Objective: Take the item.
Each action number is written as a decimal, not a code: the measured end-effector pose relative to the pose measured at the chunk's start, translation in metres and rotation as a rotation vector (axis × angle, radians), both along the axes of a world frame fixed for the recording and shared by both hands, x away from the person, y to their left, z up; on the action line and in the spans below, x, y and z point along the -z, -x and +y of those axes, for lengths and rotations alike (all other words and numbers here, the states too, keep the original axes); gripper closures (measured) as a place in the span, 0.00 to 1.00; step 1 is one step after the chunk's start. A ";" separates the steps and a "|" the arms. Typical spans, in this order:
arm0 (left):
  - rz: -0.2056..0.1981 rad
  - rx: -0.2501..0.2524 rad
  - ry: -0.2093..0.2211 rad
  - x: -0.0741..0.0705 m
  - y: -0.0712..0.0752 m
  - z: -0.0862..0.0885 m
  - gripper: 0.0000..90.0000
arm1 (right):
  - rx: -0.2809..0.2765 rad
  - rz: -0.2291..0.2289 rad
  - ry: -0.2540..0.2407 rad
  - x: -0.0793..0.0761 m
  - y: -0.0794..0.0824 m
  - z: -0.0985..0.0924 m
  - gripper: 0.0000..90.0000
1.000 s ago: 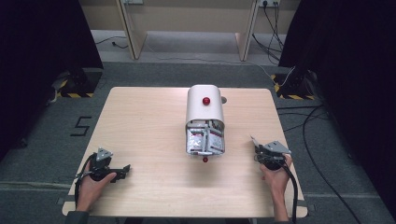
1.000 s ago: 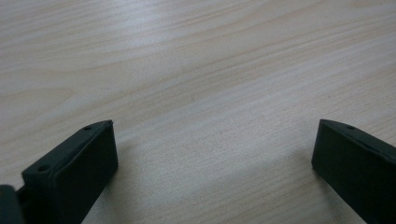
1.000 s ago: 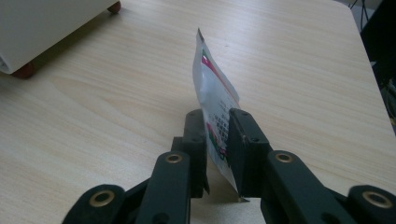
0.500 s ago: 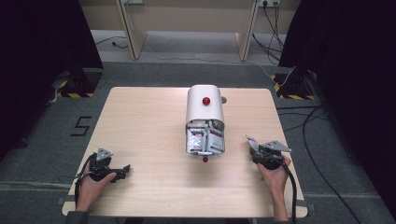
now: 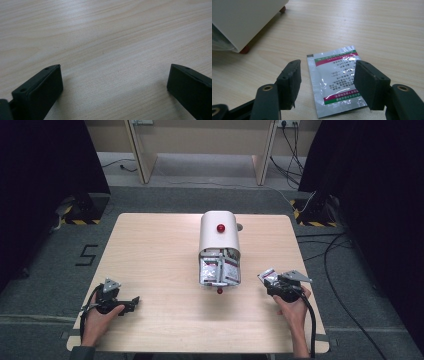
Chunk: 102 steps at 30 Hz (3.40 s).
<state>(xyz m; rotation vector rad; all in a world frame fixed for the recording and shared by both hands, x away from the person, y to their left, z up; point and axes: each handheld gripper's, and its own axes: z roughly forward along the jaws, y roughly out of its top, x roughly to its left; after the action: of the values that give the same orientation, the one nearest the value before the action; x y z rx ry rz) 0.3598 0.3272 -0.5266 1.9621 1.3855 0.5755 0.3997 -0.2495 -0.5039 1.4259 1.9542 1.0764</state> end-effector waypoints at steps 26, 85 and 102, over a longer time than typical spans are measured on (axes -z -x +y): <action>0.000 0.003 -0.002 0.000 0.000 0.000 0.00 | -0.061 -0.006 -0.024 -0.018 0.021 0.021 0.29; 0.000 0.005 -0.001 0.000 0.001 0.000 0.00 | -0.108 -0.029 0.003 -0.021 0.055 0.021 0.18; 0.000 0.005 -0.001 0.000 0.001 0.001 0.00 | -0.127 -0.013 0.007 -0.016 0.066 0.027 0.19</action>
<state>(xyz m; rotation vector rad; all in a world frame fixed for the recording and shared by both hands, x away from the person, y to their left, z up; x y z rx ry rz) 0.3586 0.3277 -0.5266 1.9657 1.3801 0.5742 0.3340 -0.2224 -0.4880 1.3025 2.0604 1.1302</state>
